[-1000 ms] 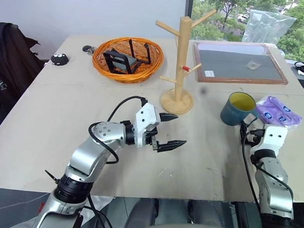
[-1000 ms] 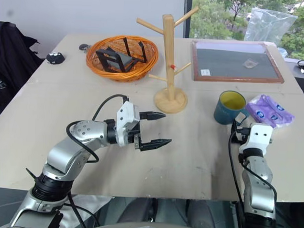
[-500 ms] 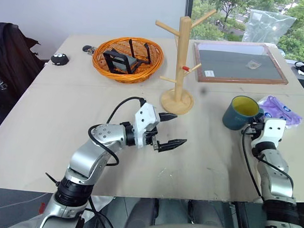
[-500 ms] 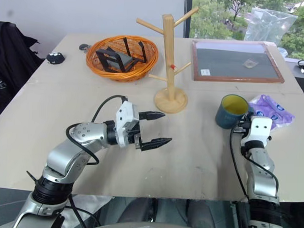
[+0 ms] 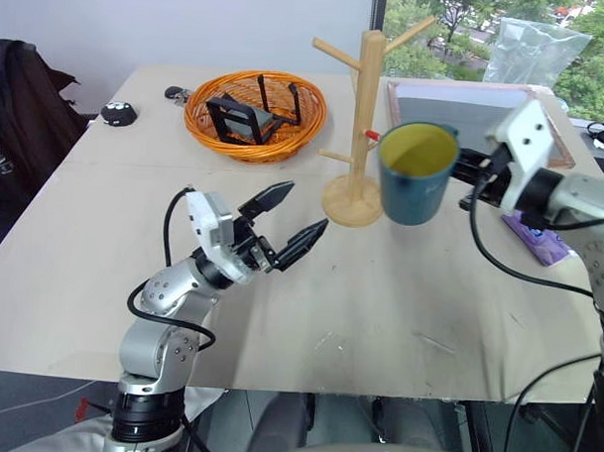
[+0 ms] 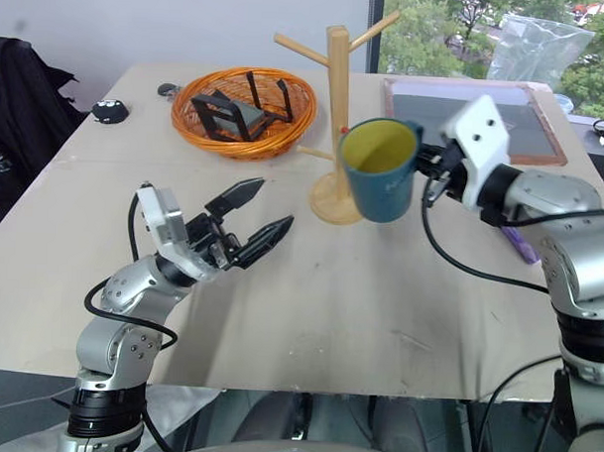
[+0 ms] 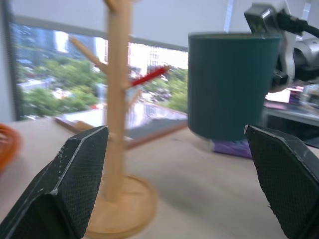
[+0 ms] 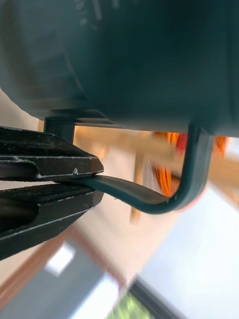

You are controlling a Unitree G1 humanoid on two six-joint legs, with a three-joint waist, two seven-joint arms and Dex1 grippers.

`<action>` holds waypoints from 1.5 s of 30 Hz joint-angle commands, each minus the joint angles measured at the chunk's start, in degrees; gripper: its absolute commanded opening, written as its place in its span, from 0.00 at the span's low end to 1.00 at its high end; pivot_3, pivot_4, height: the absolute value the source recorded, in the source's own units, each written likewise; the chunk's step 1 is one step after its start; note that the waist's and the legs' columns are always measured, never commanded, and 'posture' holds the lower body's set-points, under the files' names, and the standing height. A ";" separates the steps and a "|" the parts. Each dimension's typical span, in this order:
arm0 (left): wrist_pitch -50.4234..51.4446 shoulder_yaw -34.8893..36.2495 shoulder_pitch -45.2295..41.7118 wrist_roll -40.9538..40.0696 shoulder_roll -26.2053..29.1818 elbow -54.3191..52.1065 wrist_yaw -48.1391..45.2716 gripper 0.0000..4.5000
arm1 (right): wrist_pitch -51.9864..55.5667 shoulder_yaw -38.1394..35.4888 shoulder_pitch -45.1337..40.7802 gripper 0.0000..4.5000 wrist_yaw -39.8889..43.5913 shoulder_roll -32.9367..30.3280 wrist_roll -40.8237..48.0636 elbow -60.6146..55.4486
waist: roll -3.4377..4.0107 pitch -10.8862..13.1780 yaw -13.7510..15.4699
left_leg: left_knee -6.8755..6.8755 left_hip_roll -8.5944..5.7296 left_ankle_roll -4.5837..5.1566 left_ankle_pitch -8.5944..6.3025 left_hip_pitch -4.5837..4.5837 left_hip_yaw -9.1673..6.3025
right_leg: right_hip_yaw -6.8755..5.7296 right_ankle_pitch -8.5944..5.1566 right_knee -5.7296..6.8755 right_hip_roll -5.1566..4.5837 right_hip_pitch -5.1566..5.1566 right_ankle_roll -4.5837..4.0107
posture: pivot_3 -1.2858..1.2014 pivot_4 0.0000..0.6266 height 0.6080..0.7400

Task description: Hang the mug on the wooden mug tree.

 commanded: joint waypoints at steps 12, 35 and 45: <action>-5.46 1.34 4.78 0.52 1.14 -0.21 0.44 1.00 | 12.90 7.03 -14.04 0.00 -3.19 6.01 -2.14 4.43 | -0.06 0.07 -0.02 | -0.03 -0.02 -0.06 0.03 -0.11 -0.18 | -0.18 0.00 0.02 0.02 -0.09 -0.02 | 0.52 0.24 1.00; 0.02 -3.03 4.65 2.90 4.94 2.33 1.42 1.00 | -1.10 -14.44 7.53 0.59 6.16 3.77 2.84 4.83 | -0.03 0.10 0.00 | -0.05 -0.28 0.17 -0.10 -0.18 -0.26 | -0.26 0.00 -0.02 -0.02 -0.07 -0.01 | 0.52 0.24 1.00; 4.16 -10.50 15.71 14.32 11.07 2.37 3.94 1.00 | -35.22 -22.11 46.15 0.59 15.49 14.01 1.08 5.89 | 0.09 0.19 -0.28 | -0.20 -0.15 0.19 -0.11 0.04 -0.17 | -0.12 -0.01 0.00 0.03 0.02 -0.01 | 0.52 0.24 1.00</action>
